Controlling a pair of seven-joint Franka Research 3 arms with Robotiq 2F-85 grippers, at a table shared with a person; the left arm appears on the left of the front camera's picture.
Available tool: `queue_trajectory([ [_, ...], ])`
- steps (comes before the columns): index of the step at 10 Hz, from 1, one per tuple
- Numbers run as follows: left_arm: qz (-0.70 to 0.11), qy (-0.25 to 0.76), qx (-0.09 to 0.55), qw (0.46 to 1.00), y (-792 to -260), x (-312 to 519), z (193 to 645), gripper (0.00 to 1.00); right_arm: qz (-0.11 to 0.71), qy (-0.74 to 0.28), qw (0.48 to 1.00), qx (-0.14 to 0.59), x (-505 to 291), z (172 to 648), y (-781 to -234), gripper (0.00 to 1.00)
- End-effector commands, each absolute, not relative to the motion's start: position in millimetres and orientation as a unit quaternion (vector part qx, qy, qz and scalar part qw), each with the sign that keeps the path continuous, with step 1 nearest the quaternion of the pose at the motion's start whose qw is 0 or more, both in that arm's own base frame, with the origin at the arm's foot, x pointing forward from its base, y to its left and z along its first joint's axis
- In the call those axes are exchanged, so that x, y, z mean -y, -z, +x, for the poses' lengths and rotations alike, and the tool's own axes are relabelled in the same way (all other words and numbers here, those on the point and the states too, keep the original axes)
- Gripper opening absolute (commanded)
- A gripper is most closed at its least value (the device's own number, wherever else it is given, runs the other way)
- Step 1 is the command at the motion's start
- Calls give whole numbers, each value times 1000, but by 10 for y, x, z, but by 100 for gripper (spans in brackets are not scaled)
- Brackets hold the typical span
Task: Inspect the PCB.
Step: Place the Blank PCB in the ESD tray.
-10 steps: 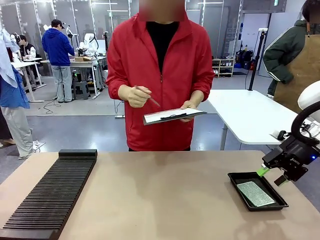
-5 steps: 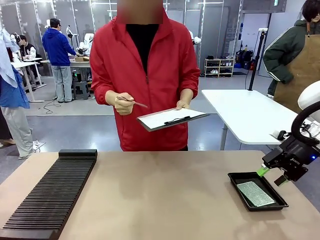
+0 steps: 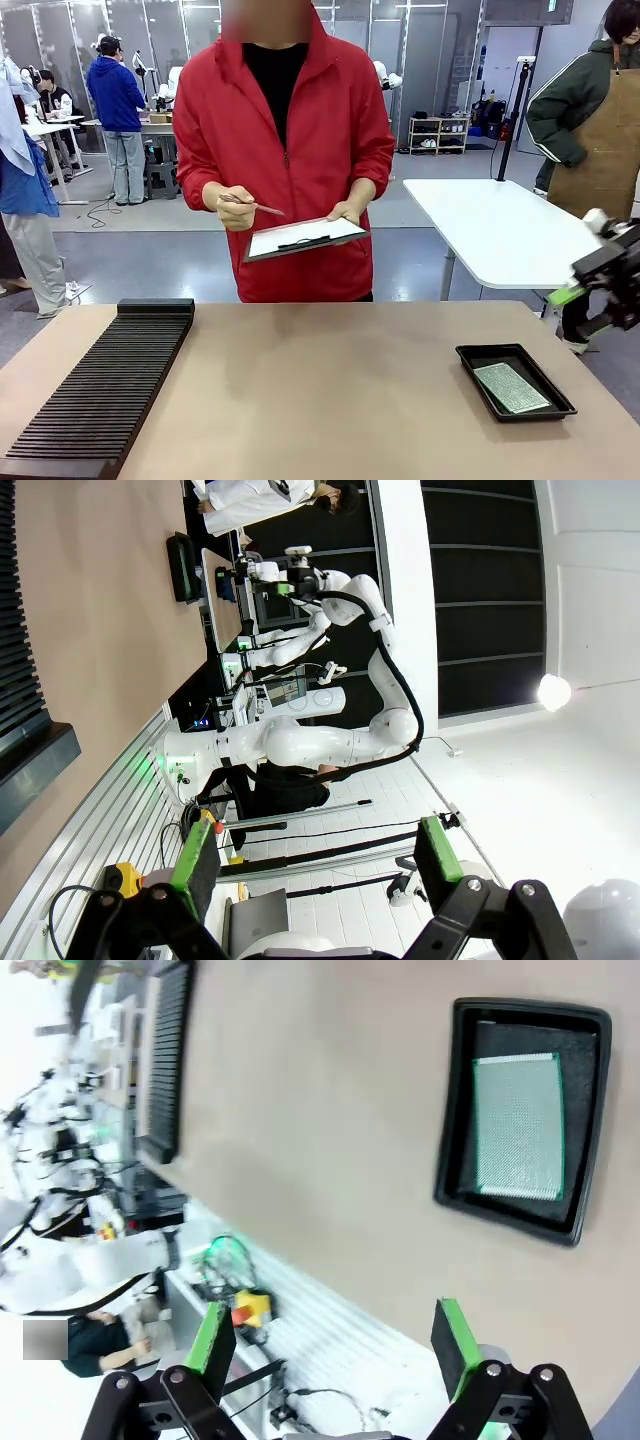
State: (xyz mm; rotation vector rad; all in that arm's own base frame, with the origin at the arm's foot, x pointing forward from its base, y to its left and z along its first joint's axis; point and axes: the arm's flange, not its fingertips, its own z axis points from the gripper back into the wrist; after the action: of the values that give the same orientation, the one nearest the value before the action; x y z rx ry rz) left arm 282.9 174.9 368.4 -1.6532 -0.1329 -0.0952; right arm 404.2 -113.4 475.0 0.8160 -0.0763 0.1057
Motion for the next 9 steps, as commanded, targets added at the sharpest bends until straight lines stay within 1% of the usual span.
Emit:
queue_trajectory([
  [1, -734, 43, 61, 675, -3694, -1758, 2825, 100, 467, -23, 883, 30, 1427, 3875, -4967, 100],
  [4, -734, 43, 61, 675, -3694, -1758, 2825, 100, 573, 1, 819, 24, 1876, 3385, -5103, 100],
  [6, -734, 43, 61, 675, -3694, -1758, 2825, 100, 638, 15, 770, 2, 2093, 3046, -4947, 100],
  [7, -734, 43, 61, 675, -3694, -1758, 2825, 100, 660, 19, 751, 2, 2164, 2877, -4835, 100],
  [9, -734, 43, 61, 675, -3694, -1758, 2825, 100, 686, 30, 727, 13, 2205, 2718, -4647, 100],
])
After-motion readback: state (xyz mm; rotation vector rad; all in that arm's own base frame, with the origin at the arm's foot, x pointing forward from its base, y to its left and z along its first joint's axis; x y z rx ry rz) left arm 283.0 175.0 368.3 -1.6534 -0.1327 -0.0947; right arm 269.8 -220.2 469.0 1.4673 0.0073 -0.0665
